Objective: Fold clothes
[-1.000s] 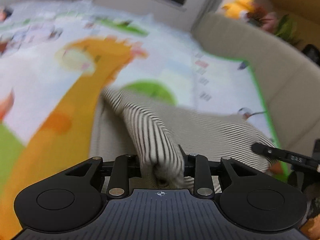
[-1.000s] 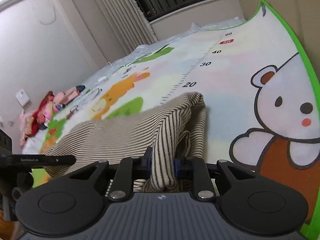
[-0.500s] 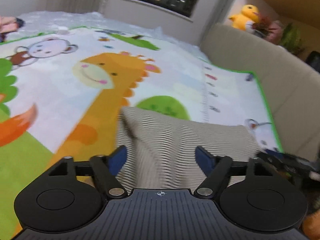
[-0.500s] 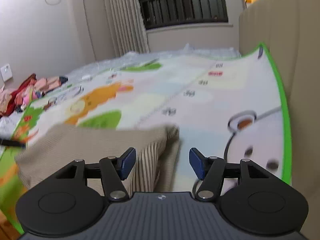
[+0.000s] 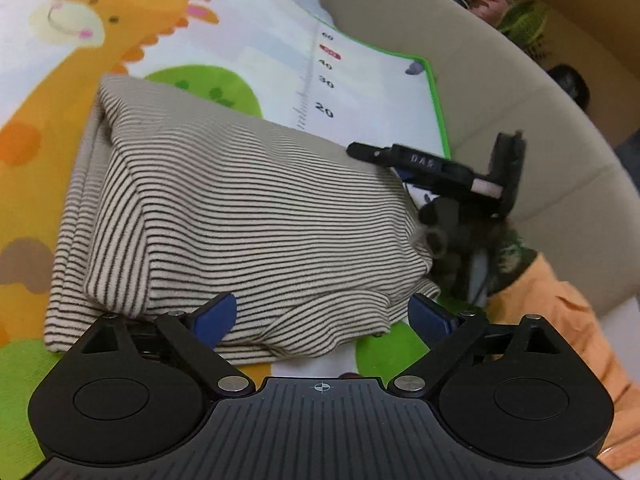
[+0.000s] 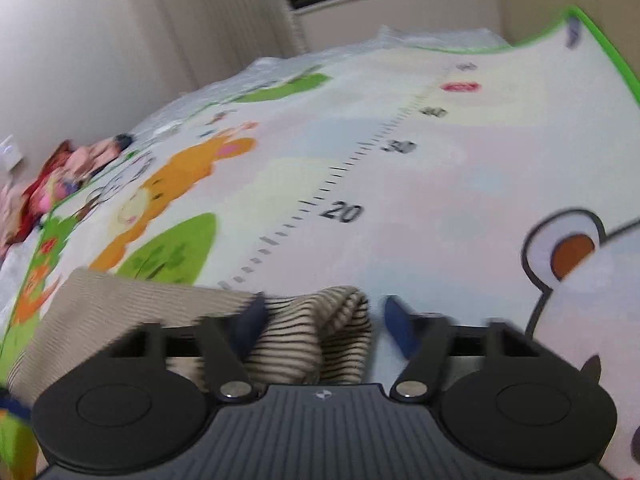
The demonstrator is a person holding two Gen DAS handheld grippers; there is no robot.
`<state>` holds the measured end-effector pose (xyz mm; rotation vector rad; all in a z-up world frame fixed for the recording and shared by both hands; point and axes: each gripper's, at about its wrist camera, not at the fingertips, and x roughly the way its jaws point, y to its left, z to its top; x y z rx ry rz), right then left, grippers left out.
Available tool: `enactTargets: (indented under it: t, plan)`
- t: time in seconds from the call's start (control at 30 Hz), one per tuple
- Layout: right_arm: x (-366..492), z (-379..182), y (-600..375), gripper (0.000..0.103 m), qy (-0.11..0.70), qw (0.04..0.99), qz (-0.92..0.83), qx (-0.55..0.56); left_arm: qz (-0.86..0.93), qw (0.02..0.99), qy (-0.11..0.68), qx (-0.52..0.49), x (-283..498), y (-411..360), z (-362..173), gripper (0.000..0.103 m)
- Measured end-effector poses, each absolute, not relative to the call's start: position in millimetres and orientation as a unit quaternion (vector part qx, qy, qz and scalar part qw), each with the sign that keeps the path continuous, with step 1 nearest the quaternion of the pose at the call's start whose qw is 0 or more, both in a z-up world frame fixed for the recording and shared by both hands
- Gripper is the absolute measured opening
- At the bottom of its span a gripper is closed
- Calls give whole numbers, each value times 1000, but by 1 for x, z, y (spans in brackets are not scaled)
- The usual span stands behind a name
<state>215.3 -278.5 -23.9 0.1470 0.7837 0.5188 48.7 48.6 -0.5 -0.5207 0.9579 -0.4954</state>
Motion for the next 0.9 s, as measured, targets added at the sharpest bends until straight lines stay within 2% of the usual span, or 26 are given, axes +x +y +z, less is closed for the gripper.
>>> enactTargets:
  t: [0.1, 0.33, 0.53, 0.6, 0.67, 0.9]
  plan:
    - [198, -20, -284, 34, 367, 897, 239, 58, -229, 827, 451, -246, 53, 54, -3, 96]
    - [139, -16, -297, 33, 365, 900, 234, 29, -188, 870, 421, -173, 94, 54, 4, 90]
    - [88, -4, -284, 41, 366, 886, 286, -1, -118, 903, 387, -144, 137, 60, 9, 90]
    - [83, 7, -291, 49, 351, 893, 282, -4, -102, 908, 387, -129, 143, 58, 13, 91]
    - [81, 17, -297, 50, 337, 900, 277, -5, -106, 910, 384, -117, 133, 57, 20, 95]
    - [110, 19, -291, 50, 326, 900, 288, 13, -117, 902, 396, -122, 84, 70, 32, 97]
